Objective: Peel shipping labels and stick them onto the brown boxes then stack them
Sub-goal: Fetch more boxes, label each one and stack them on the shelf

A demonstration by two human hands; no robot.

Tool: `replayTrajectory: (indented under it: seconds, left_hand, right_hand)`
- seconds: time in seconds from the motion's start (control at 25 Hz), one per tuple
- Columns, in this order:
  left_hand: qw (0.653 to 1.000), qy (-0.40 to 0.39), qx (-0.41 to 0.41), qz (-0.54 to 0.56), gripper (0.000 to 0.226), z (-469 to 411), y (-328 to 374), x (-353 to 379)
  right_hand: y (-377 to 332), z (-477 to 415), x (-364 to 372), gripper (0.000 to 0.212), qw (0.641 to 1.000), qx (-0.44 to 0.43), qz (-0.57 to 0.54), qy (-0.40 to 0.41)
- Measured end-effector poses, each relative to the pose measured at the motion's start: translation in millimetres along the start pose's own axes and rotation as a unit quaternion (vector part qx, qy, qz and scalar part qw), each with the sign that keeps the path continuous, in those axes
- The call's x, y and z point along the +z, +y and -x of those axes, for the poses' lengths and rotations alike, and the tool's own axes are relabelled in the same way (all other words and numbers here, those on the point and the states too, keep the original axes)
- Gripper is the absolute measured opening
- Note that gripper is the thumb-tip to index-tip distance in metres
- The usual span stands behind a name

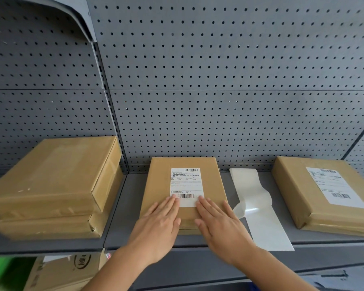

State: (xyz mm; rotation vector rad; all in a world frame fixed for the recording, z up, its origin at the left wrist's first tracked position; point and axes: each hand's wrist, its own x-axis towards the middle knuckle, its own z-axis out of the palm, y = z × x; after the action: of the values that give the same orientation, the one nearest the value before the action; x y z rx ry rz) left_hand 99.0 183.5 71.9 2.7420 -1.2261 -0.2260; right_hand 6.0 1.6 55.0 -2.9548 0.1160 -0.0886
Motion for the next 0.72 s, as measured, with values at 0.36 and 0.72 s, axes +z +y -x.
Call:
replayTrajectory:
  seconds: [0.36,0.72]
  left_hand:
    - [0.990,0.039,-0.127,0.043,0.077,9,-29,3]
    - [0.906,0.106,-0.306,0.274,0.077,18,-62,2]
  right_hand:
    - [29,13,-11,0.072,0.978,0.139,-0.154,-0.002]
    - [20,6,2,0.067,0.864,0.265,-0.423,-0.062]
